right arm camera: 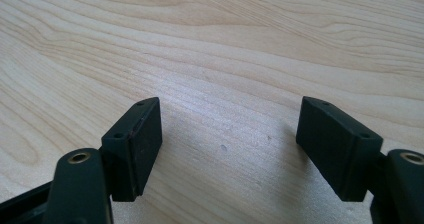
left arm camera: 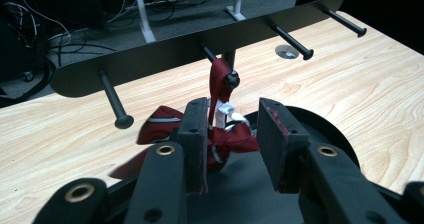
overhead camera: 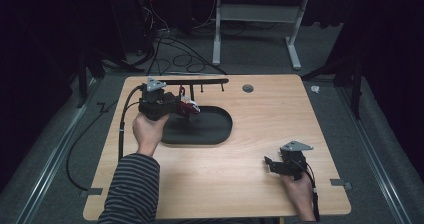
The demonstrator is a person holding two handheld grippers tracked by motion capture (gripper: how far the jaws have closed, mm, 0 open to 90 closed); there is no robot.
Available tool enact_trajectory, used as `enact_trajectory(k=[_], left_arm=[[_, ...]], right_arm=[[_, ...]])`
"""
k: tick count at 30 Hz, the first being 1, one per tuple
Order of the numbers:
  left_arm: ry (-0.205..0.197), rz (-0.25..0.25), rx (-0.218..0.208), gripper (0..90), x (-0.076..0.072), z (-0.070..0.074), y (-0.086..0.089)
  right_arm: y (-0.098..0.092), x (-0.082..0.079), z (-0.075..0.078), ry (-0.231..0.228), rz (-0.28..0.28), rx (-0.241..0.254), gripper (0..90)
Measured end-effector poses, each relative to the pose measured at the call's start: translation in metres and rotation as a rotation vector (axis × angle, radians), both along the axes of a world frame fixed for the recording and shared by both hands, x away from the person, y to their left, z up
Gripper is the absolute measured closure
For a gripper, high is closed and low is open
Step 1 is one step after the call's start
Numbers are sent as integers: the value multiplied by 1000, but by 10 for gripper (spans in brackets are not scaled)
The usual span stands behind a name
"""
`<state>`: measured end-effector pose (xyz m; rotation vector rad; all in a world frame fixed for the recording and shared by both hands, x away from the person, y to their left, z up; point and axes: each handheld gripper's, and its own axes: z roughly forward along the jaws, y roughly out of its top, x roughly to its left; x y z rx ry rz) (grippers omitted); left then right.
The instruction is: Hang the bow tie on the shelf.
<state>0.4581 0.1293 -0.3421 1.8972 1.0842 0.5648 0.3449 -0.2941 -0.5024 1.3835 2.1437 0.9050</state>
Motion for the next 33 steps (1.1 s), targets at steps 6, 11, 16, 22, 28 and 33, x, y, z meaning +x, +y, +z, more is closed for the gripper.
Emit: enact_trajectory(k=[6,11,16,22,28,33], left_arm=[[-1,-10,-4,646,-5,1,4],[0,-11,2,639,-10,1,9],[-2,-17,3,637,-15,0,12],[-6,-23,-16,633,-22,-3,15],[-7,-19,-35,628,-30,-6,22],[-10,-20,-46,626,-36,-9,27]], right_arm=[[0,0,0,0,0,0,278],[0,0,0,0,0,0,278],[0,0,0,0,0,0,278],[0,0,0,0,0,-1,278],[0,0,0,-1,0,-1,277],[0,0,0,-1,1,-1,277]])
